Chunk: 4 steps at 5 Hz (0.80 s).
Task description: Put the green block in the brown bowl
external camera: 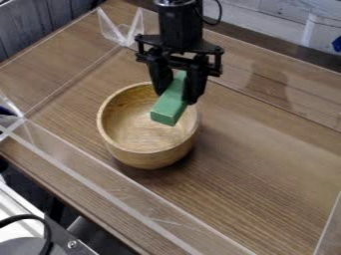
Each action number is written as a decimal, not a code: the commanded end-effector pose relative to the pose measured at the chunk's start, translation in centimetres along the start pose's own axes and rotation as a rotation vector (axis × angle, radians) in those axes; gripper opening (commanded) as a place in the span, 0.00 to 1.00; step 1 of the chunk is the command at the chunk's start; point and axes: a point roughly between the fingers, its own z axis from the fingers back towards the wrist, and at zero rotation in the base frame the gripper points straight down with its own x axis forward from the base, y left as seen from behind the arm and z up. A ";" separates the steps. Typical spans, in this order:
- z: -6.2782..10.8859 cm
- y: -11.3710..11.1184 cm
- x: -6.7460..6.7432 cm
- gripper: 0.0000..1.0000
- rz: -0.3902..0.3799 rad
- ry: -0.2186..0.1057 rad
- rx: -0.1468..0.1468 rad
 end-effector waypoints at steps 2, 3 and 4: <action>0.9 -0.3 0.4 0.00 -0.021 -0.036 -0.010; 0.2 0.8 0.2 0.00 -0.006 -0.027 0.003; -0.7 1.9 0.2 0.00 0.005 -0.017 0.018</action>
